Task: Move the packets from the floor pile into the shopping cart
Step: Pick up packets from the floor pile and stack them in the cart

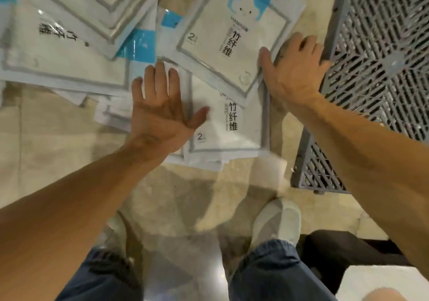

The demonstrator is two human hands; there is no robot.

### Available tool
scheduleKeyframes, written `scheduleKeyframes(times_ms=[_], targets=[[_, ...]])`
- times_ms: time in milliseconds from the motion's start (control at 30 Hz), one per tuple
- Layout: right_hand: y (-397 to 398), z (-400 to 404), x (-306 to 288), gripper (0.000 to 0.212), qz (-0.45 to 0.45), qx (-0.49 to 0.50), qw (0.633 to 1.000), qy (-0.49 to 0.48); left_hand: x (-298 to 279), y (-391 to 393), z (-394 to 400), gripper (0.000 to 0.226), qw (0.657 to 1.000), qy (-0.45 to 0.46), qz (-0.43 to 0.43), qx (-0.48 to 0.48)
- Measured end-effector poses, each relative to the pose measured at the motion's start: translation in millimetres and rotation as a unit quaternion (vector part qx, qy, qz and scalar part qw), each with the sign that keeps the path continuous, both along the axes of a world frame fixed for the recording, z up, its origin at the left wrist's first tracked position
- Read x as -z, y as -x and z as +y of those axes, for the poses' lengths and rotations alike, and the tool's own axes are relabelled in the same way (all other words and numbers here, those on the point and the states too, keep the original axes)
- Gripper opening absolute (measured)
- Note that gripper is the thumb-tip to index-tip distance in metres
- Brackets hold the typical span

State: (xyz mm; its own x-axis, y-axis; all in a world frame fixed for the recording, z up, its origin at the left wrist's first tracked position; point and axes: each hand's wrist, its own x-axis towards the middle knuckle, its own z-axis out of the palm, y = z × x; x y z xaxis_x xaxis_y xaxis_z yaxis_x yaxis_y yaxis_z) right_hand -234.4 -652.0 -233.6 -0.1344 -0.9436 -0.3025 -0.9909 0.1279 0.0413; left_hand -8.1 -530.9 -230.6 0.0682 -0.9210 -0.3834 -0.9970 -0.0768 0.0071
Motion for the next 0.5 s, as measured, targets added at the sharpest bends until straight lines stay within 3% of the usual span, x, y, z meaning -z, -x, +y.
scheduleKeyframes(times_ms=[100,233,400,500], targets=[[-12.5,-5.8,-0.5,0.091,-0.054,0.069,0.996,0.003,4.3,4.7,10.5,0.115,0.999,-0.025,0.024,-0.018],[-33.6,-23.4,-11.4,0.104,-0.179,0.207,0.961,-0.040,-3.2,9.5,-1.0,0.109,0.992,0.004,0.085,-0.096],[-29.4,-31.8,-16.7,0.086,-0.346,0.365,0.863,-0.047,-14.3,21.2,-8.6,0.083,0.987,-0.006,0.063,-0.148],[-14.3,-25.1,-19.2,0.058,-0.415,0.432,0.800,-0.038,-24.1,18.0,-13.8,0.065,0.984,-0.027,0.061,-0.167]])
